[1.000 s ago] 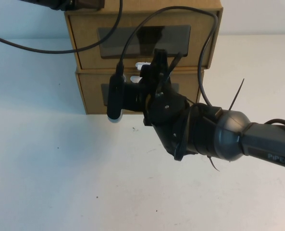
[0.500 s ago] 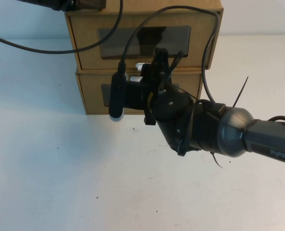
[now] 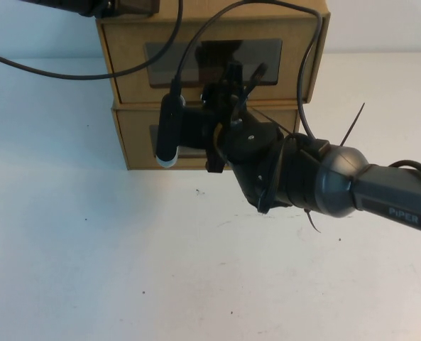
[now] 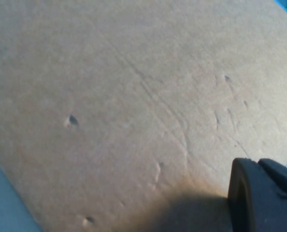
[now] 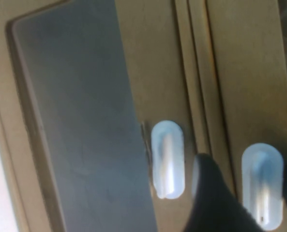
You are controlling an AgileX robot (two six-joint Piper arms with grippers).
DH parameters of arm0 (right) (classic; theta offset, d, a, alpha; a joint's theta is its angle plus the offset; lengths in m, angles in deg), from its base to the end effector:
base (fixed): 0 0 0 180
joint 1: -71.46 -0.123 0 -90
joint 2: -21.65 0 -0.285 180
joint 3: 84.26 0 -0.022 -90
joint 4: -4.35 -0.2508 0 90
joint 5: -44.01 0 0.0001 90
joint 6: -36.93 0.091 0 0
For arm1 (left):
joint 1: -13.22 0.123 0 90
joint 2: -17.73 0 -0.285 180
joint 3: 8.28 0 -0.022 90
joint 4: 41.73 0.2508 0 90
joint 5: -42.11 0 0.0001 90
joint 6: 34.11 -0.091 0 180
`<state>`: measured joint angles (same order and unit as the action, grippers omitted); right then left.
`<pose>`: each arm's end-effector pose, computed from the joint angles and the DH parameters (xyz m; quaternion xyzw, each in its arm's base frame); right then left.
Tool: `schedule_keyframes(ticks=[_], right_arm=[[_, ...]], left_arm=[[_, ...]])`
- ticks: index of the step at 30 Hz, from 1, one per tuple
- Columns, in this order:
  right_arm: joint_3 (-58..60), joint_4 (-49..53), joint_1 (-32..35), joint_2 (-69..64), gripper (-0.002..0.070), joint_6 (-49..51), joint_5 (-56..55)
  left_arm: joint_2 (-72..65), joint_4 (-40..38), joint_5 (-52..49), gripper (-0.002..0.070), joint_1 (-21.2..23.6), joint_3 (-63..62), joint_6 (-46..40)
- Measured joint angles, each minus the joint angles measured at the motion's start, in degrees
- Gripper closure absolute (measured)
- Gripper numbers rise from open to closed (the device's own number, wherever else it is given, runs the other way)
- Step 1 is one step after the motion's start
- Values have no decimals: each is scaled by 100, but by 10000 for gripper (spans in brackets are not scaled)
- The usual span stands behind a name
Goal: Open the shoe box
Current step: 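Pull the top drawer of the cardboard box fully open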
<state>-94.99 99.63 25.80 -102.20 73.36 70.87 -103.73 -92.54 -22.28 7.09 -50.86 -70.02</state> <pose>0.3607 0.3104 0.2531 -0.5545 0.5904 -0.2553 0.5280 0.4298 -0.1102 0.3927 0.2570 0.8197 -0.3382 0.3844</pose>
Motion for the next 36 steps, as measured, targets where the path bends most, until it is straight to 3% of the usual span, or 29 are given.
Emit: schedule_keyframes(ticks=[8, 16, 26, 36], right_arm=[[-11, 37, 15, -21, 394, -3, 58], [-11, 150, 77, -21, 556, -15, 36], [-22, 179, 185, -11, 556, -48, -184], [-22, -8, 202, 0, 556, -174, -227]], left_arm=[[0, -13, 0, 680, 0, 0, 0], [0, -27, 0, 680, 0, 0, 0], [-22, -174, -23, 680, -118, 0, -431], [-327, -260, 78, 680, -194, -235, -322]])
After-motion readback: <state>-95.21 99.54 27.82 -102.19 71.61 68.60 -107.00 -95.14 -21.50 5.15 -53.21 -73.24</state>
